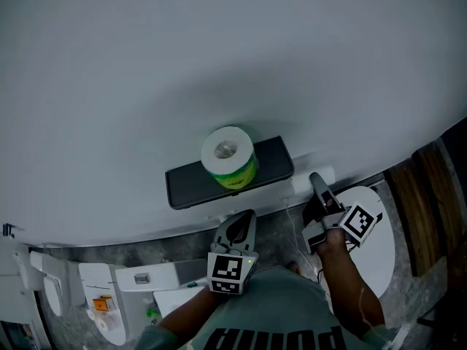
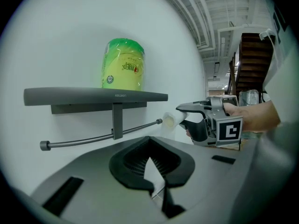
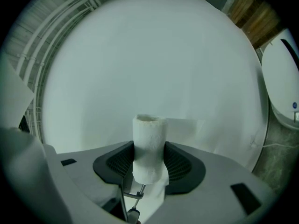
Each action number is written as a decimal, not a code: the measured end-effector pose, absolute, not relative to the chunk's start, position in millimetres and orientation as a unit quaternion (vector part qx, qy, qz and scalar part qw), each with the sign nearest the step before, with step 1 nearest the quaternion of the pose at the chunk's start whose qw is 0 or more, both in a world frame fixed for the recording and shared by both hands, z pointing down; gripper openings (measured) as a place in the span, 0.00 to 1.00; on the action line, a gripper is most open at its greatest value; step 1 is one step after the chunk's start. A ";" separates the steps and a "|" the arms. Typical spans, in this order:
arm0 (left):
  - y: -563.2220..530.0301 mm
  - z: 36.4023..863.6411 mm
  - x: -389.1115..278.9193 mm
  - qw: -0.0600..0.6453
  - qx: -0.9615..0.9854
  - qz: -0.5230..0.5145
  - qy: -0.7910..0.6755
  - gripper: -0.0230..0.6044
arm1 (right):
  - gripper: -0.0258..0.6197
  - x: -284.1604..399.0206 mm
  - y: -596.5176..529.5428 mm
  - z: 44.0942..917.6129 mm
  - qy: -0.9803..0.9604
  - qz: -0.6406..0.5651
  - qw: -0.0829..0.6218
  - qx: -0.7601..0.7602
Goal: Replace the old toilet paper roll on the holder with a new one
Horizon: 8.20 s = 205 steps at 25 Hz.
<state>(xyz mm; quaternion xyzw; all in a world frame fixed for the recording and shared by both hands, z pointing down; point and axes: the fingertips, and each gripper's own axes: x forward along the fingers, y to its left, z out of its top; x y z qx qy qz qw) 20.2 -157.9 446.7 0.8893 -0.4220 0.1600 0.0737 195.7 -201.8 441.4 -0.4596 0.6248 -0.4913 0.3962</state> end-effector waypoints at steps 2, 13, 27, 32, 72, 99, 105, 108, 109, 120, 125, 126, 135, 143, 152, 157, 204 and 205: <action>-157.3 446.4 19.5 0.076 0.889 0.160 -0.423 0.04 | 0.36 196.2 -193.0 432.7 0.634 -0.478 0.392 -0.465; -154.1 444.0 -7.6 0.093 0.876 0.144 -0.450 0.04 | 0.36 166.4 -147.5 371.0 0.725 -0.372 0.327 -0.479; -147.2 439.8 -69.9 0.107 0.858 0.124 -0.487 0.04 | 0.36 41.2 -126.1 277.2 0.880 -0.150 0.144 -0.428; -151.4 441.2 -104.3 0.110 0.848 0.115 -0.506 0.04 | 0.36 -7.1 -131.8 267.8 0.899 -0.112 0.097 -0.411; -195.5 423.7 -186.8 0.103 0.866 0.084 -0.482 0.04 | 0.36 -124.1 -239.8 301.5 0.849 -0.029 -0.124 -0.513; -151.3 390.8 -104.5 0.063 0.885 0.090 -0.452 0.04 | 0.41 -49.3 -171.3 236.3 0.850 0.044 -0.030 -0.523; -146.3 383.8 -76.0 0.055 0.893 0.095 -0.436 0.04 | 0.45 -7.0 -173.6 230.3 0.829 0.046 -0.019 -0.557; -145.5 382.5 -64.2 0.053 0.895 0.098 -0.432 0.04 | 0.48 5.3 -179.6 237.6 0.828 0.038 -0.027 -0.559; -146.0 382.7 -61.1 0.051 0.895 0.099 -0.431 0.04 | 0.50 7.4 -182.0 241.2 0.829 0.034 -0.029 -0.558; -152.9 381.2 -44.1 0.042 0.895 0.112 -0.431 0.04 | 0.66 5.9 -211.1 266.7 0.851 -0.014 -0.025 -0.524; -155.9 380.6 -43.3 0.042 0.894 0.113 -0.432 0.04 | 0.67 7.1 -223.5 265.7 0.850 -0.012 -0.028 -0.526; -156.7 380.6 -43.4 0.043 0.894 0.114 -0.432 0.04 | 0.67 7.5 -225.7 266.1 0.850 -0.012 -0.030 -0.526; -166.8 387.4 -41.2 0.042 0.895 0.114 -0.429 0.04 | 0.69 9.1 -243.5 277.9 0.846 -0.015 -0.043 -0.531; -169.4 389.9 -39.3 0.052 0.895 0.116 -0.427 0.04 | 0.69 5.6 -246.6 277.0 0.851 -0.003 -0.050 -0.523; -165.9 387.5 -37.6 0.049 0.896 0.114 -0.426 0.04 | 0.71 4.1 -247.9 278.8 0.855 -0.003 -0.050 -0.517; -163.8 387.4 -35.2 0.046 0.897 0.114 -0.424 0.04 | 0.71 8.1 -247.2 279.6 0.854 -0.012 -0.036 -0.519; -137.6 421.1 57.2 0.040 0.919 0.152 -0.362 0.04 | 0.70 207.5 -200.5 353.3 0.727 -0.199 0.120 -0.646; -138.5 422.0 55.8 0.040 0.918 0.153 -0.363 0.04 | 0.70 207.5 -202.9 358.7 0.724 -0.212 0.128 -0.643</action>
